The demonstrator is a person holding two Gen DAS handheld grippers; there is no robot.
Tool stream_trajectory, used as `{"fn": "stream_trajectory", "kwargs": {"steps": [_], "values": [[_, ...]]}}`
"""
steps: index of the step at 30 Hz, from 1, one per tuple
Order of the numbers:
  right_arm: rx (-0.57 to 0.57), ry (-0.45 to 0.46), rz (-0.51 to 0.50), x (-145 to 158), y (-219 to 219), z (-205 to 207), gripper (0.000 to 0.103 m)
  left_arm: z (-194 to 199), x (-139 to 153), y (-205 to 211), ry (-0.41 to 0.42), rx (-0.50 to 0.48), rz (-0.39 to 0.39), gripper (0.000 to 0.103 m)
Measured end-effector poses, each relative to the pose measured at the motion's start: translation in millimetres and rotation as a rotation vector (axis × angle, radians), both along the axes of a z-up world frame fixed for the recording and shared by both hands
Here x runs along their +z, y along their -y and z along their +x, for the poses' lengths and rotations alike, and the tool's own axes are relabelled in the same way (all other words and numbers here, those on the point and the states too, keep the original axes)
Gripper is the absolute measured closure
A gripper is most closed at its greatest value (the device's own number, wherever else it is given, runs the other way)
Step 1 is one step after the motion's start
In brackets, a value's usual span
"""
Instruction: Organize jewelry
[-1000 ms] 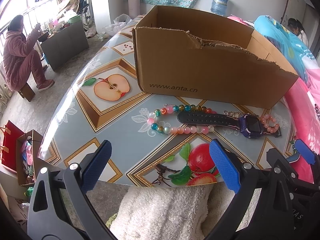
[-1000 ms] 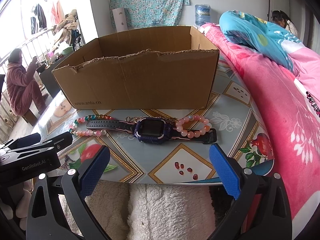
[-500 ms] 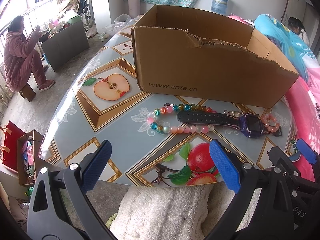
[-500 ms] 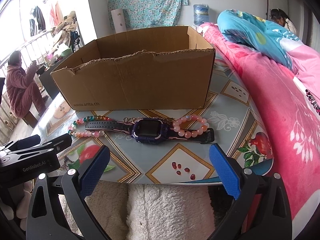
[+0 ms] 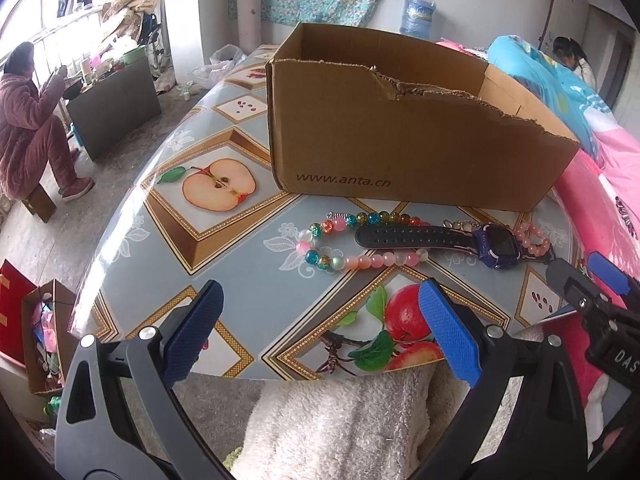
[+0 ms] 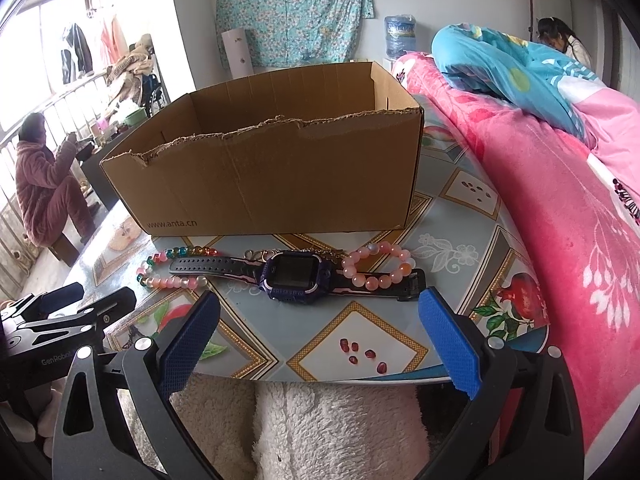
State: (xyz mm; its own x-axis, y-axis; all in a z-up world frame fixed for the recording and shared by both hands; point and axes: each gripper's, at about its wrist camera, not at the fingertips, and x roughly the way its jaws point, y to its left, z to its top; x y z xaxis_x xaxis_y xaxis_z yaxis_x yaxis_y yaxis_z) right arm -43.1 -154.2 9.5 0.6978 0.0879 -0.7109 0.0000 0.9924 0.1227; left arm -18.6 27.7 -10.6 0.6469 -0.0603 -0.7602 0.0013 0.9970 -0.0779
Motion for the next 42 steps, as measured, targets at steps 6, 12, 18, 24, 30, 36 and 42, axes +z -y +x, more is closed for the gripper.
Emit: {"fn": "stream_trajectory", "kwargs": {"steps": [6, 12, 18, 24, 30, 36, 42], "values": [[0.046, 0.02, 0.038, -2, 4, 6, 0.006, -4, 8, -7, 0.104, -0.088, -0.048, 0.009], [0.135, 0.024, 0.083, -6, -1, 19, 0.024, 11, 16, -2, 0.13, -0.192, -0.211, 0.009], [0.168, -0.022, 0.119, -22, 0, 37, 0.035, 39, 6, 11, 0.034, -0.23, -0.245, 0.03], [0.189, -0.046, 0.124, -34, -1, 47, 0.037, 67, -14, 8, -0.087, -0.188, -0.301, 0.034], [0.206, -0.055, 0.121, -42, -5, 50, 0.037, 79, -23, 14, -0.12, -0.18, -0.333, 0.034], [0.219, -0.051, 0.113, -43, -5, 50, 0.037, 89, -26, 16, -0.14, -0.186, -0.394, 0.034], [0.232, -0.046, 0.1, -43, -6, 48, 0.036, 88, -27, 17, -0.152, -0.194, -0.487, 0.034]]}}
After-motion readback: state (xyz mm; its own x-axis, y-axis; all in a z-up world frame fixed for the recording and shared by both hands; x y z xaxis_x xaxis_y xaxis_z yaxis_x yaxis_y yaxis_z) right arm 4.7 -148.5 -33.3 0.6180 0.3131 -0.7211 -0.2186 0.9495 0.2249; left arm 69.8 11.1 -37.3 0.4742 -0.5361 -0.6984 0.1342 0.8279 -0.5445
